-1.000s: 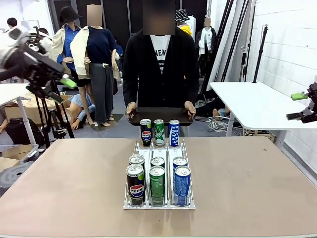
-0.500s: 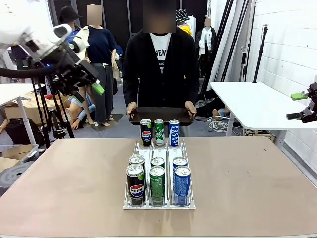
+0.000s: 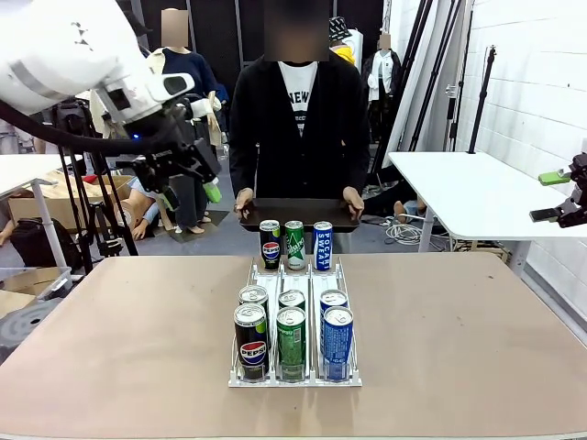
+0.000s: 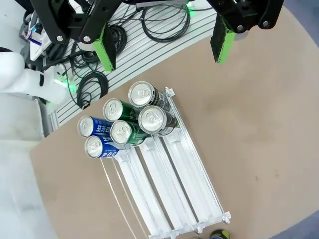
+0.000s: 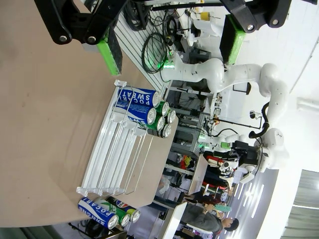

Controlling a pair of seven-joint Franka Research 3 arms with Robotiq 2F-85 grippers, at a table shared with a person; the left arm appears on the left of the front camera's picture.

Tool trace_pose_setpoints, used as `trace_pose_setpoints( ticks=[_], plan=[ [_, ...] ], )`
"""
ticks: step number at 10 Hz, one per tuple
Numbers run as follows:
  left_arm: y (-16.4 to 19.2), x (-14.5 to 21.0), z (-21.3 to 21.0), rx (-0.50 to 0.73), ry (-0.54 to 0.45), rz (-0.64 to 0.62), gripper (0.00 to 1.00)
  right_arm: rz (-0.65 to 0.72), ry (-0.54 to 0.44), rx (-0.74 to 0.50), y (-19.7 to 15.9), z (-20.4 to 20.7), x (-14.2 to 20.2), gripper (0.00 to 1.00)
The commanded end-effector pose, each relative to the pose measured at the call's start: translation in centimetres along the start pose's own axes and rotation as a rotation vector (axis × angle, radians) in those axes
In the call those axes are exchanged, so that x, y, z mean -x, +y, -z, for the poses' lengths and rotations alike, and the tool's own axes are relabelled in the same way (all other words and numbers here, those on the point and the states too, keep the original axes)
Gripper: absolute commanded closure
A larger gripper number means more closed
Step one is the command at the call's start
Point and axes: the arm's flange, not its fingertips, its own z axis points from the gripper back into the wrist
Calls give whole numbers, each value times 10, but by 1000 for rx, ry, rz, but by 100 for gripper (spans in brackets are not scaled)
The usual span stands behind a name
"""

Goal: Retrieve and hand over the desired beverage to the person.
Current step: Pick up a can of the same type that the person held from the Automatic Can Dispenser.

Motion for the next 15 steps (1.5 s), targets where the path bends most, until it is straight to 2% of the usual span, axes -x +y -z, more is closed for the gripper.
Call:
trace_pose_setpoints(
  ticks=[1,6,9,15],
  plan=[
    [-22,-8,17,-67,9,-6,0,11,0,0,1,0,0,0],
    [-67,8,61,-82,38,23,0,11,0,0,1,0,0,0],
    [-72,19,73,-46,27,-1,0,11,0,0,1,0,0,0],
    [-88,43,127,-120,100,34,0,11,0,0,1,0,0,0]
  ],
)
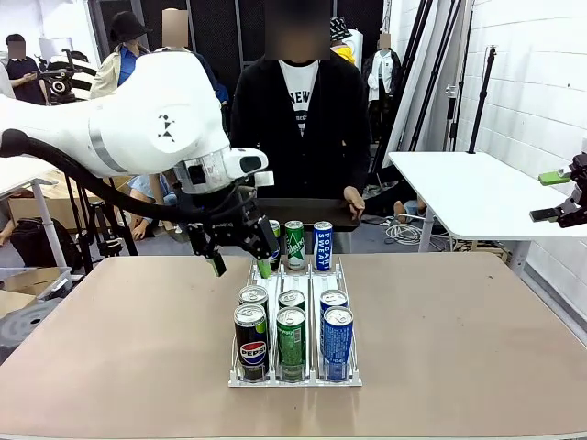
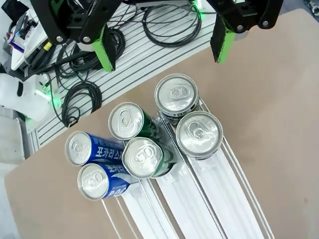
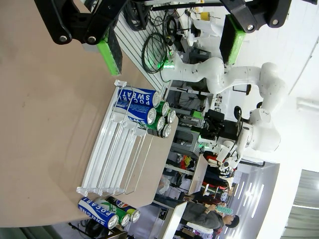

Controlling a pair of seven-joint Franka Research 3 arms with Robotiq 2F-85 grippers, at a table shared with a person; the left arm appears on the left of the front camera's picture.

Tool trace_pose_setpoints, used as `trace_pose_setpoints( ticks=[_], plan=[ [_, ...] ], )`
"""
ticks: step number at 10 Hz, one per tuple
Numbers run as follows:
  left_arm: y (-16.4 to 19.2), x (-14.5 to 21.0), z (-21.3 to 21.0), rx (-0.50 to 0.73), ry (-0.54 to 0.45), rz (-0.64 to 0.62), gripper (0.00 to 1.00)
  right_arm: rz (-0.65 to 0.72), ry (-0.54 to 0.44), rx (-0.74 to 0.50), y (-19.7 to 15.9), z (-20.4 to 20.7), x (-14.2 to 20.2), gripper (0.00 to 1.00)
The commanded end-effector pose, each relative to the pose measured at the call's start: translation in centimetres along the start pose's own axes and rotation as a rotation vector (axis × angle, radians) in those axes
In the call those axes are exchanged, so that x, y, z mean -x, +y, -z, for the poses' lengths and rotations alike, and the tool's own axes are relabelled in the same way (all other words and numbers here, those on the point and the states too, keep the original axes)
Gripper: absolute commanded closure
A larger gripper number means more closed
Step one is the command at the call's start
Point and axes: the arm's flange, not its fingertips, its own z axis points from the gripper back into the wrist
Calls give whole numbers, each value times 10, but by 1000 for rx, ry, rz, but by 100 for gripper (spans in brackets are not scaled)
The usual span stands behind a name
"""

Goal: Retrieve and hand over the desired beverage to the person.
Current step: Pick up a can of the same type that the person held from the Automatic Can Dispenser.

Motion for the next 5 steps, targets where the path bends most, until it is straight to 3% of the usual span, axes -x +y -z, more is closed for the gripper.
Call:
trace_pose_setpoints(
  ticks=[1,5],
  plan=[
    [-6,6,14,-54,-18,-20,0,11,0,0,1,0,0,0],
    [-5,2,34,-83,11,-41,0,11,0,0,1,0,0,0]
  ],
)
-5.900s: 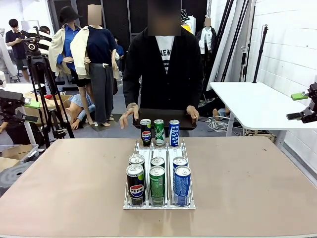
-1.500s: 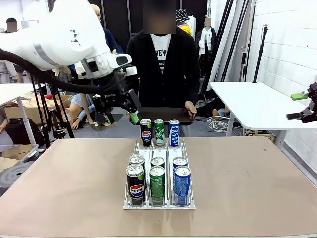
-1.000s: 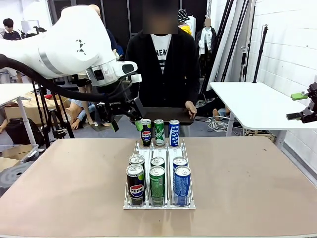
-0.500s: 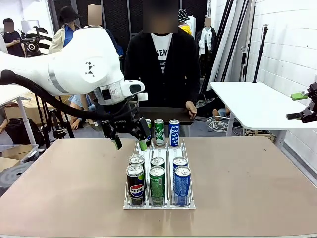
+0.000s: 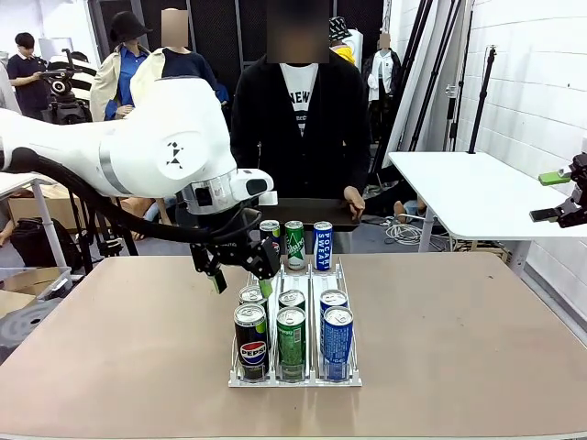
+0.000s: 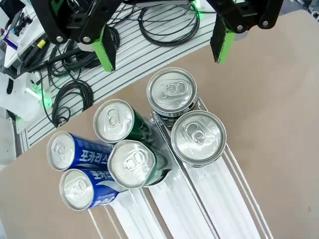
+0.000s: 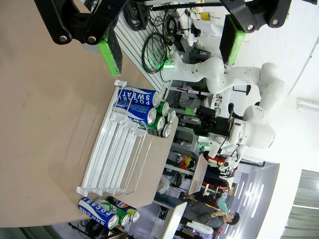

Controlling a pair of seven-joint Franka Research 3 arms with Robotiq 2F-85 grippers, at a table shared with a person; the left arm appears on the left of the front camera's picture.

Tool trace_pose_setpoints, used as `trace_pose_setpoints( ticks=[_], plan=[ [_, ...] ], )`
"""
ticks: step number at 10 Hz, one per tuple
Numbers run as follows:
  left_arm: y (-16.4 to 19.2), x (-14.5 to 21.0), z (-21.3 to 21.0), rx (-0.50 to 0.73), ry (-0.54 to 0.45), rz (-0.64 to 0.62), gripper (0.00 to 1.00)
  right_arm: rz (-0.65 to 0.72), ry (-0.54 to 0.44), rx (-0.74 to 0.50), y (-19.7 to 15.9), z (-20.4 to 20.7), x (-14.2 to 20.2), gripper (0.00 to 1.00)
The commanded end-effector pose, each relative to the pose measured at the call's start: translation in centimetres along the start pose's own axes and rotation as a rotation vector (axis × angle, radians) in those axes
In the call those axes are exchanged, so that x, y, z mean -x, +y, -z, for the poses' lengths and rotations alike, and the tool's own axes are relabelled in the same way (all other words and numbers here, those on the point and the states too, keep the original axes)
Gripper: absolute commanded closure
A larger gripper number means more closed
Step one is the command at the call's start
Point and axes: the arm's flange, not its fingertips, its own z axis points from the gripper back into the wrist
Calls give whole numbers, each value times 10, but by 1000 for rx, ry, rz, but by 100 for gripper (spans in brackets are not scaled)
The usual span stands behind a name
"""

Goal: Retrieve and hand over the desired beverage to the person.
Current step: Pick up a can of the same type that the person held from the Automatic Can Dispenser.

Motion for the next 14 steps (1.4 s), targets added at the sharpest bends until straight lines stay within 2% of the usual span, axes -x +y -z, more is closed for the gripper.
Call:
trace_pose_setpoints(
  ticks=[1,14],
  plan=[
    [-7,-5,7,-59,-3,-25,0,10,0,0,1,0,0,0],
    [-5,-25,52,-120,52,-52,0,10,0,0,1,0,0,0]
  ],
)
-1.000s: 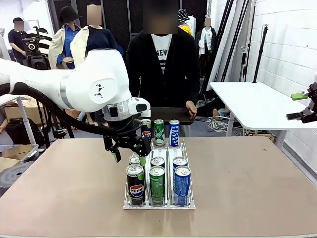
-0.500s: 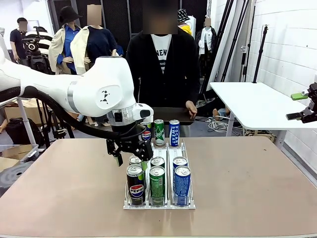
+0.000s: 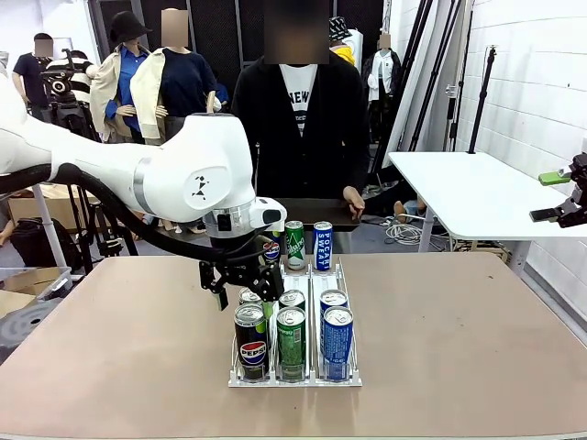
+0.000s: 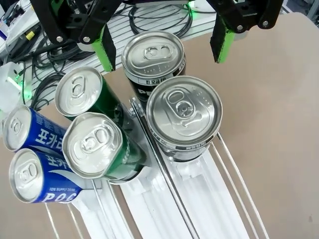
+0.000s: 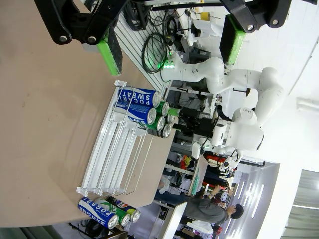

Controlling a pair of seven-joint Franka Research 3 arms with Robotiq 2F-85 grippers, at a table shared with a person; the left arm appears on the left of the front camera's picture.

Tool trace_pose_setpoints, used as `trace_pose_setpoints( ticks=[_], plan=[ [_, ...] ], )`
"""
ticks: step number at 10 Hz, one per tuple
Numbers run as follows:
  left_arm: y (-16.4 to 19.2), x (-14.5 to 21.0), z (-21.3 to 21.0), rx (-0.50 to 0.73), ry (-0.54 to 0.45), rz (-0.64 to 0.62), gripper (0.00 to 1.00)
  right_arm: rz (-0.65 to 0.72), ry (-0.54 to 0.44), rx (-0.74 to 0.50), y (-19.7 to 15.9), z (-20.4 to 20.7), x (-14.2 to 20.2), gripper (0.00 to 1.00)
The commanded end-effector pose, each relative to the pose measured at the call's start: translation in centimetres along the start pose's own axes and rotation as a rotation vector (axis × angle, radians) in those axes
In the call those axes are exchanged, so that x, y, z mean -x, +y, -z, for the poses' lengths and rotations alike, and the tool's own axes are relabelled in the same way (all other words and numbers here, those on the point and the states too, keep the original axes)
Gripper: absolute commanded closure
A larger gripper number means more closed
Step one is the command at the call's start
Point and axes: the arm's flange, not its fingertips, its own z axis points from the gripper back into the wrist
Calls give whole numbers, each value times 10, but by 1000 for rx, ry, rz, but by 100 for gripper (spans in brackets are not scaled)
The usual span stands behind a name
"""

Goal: Retrieve and hand over the desired beverage to the person.
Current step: Pick up a can of the same type that the person held from the Automatic Can Dispenser.

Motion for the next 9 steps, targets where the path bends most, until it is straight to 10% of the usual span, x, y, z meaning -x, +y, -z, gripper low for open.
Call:
trace_pose_setpoints(
  ticks=[1,9],
  plan=[
    [-6,-8,4,-27,-7,-29,0,10,1,0,1,0,0,0],
    [-6,-9,27,-30,15,-79,0,10,1,0,1,0,0,0]
  ],
)
